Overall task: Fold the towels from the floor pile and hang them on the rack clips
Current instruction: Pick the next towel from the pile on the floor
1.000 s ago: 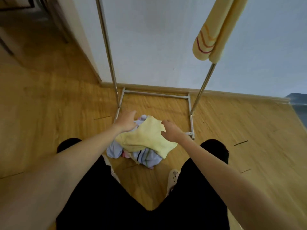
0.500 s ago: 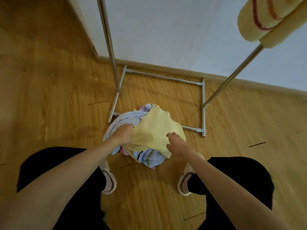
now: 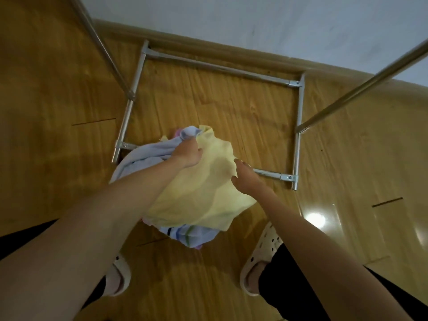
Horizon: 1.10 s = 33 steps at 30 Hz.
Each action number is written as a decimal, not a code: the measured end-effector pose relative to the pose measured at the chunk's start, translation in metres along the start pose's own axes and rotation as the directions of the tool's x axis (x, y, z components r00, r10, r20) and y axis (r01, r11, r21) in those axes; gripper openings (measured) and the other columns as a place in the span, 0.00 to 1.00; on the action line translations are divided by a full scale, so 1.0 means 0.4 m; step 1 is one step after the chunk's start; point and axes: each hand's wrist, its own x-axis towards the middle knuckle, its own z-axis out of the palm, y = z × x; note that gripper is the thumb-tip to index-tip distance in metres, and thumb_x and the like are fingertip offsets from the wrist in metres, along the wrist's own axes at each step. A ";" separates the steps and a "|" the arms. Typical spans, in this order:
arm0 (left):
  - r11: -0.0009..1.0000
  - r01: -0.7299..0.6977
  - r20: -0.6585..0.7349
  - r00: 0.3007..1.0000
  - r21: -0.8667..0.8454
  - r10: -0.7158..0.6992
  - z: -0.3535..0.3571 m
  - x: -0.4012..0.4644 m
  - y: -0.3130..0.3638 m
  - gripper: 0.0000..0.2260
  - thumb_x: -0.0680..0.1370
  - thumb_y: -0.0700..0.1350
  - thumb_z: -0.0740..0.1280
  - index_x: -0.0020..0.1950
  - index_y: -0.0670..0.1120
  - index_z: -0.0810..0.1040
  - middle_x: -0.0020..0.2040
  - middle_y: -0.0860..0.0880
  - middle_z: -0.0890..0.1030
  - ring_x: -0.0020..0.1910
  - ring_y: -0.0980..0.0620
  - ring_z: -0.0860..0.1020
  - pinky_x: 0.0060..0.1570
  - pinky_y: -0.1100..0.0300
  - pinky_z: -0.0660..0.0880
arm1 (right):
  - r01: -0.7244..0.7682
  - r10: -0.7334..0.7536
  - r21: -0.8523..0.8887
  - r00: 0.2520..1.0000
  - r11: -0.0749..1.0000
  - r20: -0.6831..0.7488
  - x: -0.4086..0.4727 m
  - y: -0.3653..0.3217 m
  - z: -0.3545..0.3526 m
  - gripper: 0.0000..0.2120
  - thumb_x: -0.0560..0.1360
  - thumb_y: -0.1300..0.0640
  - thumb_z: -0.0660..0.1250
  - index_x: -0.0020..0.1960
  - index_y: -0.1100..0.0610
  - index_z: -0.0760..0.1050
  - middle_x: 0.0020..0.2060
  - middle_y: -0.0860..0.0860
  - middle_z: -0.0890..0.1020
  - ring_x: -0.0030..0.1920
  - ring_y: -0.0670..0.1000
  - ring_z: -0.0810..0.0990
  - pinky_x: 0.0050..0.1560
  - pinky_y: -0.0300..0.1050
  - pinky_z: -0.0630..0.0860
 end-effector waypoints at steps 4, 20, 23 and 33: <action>0.990 0.112 -0.116 0.986 -0.082 -0.121 0.050 0.051 -0.013 0.18 0.78 0.49 0.63 0.62 0.38 0.72 0.54 0.40 0.79 0.54 0.40 0.78 0.48 0.49 0.73 | -0.003 0.005 0.054 0.999 0.999 -0.038 0.066 0.027 0.012 0.23 0.77 0.62 0.60 0.70 0.64 0.61 0.62 0.62 0.73 0.63 0.63 0.71 0.62 0.56 0.70; 0.872 -0.273 -0.107 0.962 -0.405 0.251 -0.123 -0.247 0.083 0.12 0.77 0.44 0.69 0.57 0.41 0.82 0.52 0.49 0.83 0.52 0.56 0.79 0.51 0.67 0.72 | 0.290 -0.244 0.254 0.949 0.923 -0.198 -0.018 -0.072 -0.127 0.30 0.76 0.62 0.63 0.76 0.51 0.57 0.63 0.56 0.74 0.60 0.55 0.74 0.61 0.53 0.72; 0.854 -0.352 -0.023 0.928 -0.384 0.373 -0.204 -0.351 0.113 0.09 0.74 0.45 0.71 0.54 0.45 0.84 0.46 0.61 0.82 0.52 0.63 0.78 0.61 0.61 0.69 | 0.367 -0.346 0.200 0.929 0.908 -0.132 -0.083 -0.117 -0.186 0.32 0.75 0.64 0.62 0.76 0.49 0.56 0.62 0.56 0.73 0.62 0.55 0.72 0.58 0.46 0.70; 0.855 -0.383 0.023 0.909 -0.351 0.416 -0.427 -0.659 0.185 0.07 0.71 0.43 0.75 0.48 0.49 0.84 0.36 0.64 0.83 0.39 0.67 0.80 0.38 0.74 0.72 | 0.549 -0.561 0.118 0.806 0.827 0.187 -0.383 -0.222 -0.293 0.17 0.69 0.61 0.69 0.57 0.57 0.78 0.54 0.51 0.80 0.56 0.54 0.77 0.58 0.53 0.74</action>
